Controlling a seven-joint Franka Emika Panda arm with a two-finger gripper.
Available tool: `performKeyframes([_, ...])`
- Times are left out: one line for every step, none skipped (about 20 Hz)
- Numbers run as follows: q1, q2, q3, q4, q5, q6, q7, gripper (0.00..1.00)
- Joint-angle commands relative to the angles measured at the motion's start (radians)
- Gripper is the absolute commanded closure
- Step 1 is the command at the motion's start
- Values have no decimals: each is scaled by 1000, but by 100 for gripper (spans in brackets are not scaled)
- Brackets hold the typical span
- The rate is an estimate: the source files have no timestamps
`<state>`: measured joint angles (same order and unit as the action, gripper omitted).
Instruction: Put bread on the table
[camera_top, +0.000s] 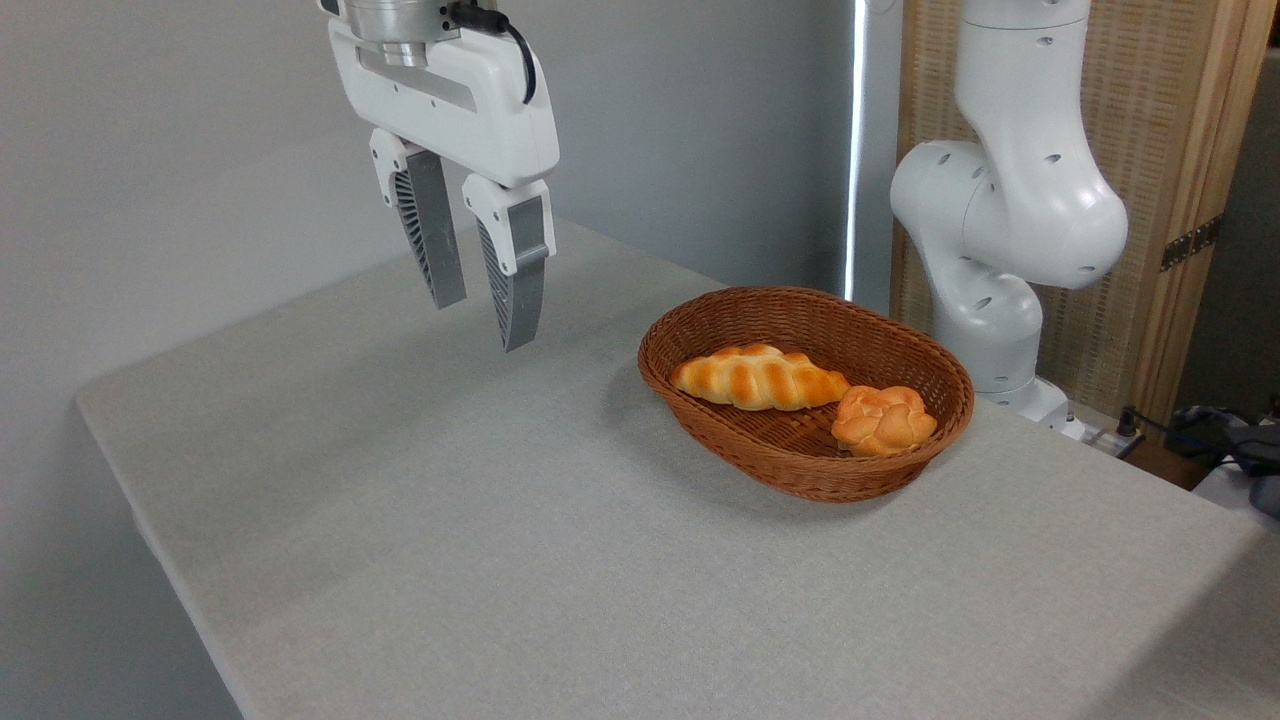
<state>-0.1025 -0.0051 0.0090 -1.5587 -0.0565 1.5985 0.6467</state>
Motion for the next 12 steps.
performKeyframes([-2,-1,11,3,-20,-26,5,0])
performKeyframes([-2,-3,11,3,-20,-26,5,0])
performKeyframes([-2,-3,11,3,-20,-26,5,0])
performKeyframes([-2,-3,11,3,-20,-26,5,0])
performKeyframes([-2,-3,11,2,-20,-26,7,0])
performKeyframes([-3,-4,11,-3,-20,-26,8,0])
performKeyframes([-3,-6,11,-9,-20,-26,7,0])
performKeyframes([-6,-12,9,-18,-19,-25,8,0])
performKeyframes([-8,-21,8,-35,-17,-25,13,0])
performKeyframes([-8,-36,6,-55,-17,-23,19,0])
performKeyframes([-9,-48,8,-73,-17,-20,19,0])
performKeyframes([-11,-65,3,-98,-16,-18,21,0])
